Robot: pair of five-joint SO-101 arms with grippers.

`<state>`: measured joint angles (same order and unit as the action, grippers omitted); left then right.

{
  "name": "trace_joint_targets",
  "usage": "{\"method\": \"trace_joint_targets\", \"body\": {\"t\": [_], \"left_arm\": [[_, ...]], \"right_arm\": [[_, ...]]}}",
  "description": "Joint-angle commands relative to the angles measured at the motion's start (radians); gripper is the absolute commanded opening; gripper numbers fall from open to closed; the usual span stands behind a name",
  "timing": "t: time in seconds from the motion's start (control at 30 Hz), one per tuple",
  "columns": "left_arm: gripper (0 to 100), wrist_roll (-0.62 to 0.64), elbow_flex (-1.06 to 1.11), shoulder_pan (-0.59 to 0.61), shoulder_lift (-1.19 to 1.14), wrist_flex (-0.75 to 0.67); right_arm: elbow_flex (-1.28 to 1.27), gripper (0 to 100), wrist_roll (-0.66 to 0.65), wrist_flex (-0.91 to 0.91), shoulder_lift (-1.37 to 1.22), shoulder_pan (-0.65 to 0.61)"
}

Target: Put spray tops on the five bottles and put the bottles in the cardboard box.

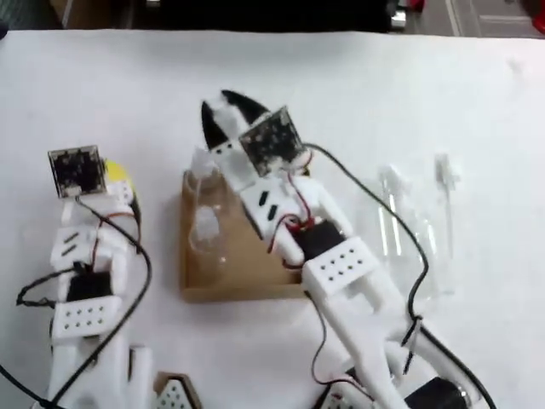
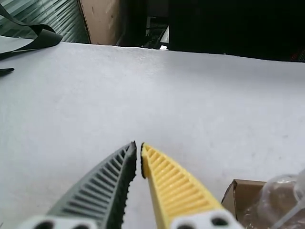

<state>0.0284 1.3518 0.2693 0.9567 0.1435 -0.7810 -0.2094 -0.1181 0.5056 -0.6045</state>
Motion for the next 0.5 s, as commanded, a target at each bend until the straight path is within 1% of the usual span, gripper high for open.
{"method": "trace_joint_targets", "body": {"t": [0.0, 0.2, 0.4, 0.47], "left_arm": [[2, -0.009, -0.003, -0.008, 0.001, -0.026], [2, -0.009, -0.003, -0.008, 0.002, -0.026], [2, -0.009, -0.003, -0.008, 0.002, -0.026], [2, -0.009, -0.003, -0.008, 0.002, -0.026]], "right_arm": [[-0.038, 1.5, -0.008, -0.084, 0.005, -0.007], [-0.157, 1.5, -0.008, -0.217, 0.013, -0.007], [-0.178, 1.5, -0.006, -0.231, 0.004, -0.007], [-0.18, 1.5, 0.026, -0.229, 0.004, -0.005]]}}
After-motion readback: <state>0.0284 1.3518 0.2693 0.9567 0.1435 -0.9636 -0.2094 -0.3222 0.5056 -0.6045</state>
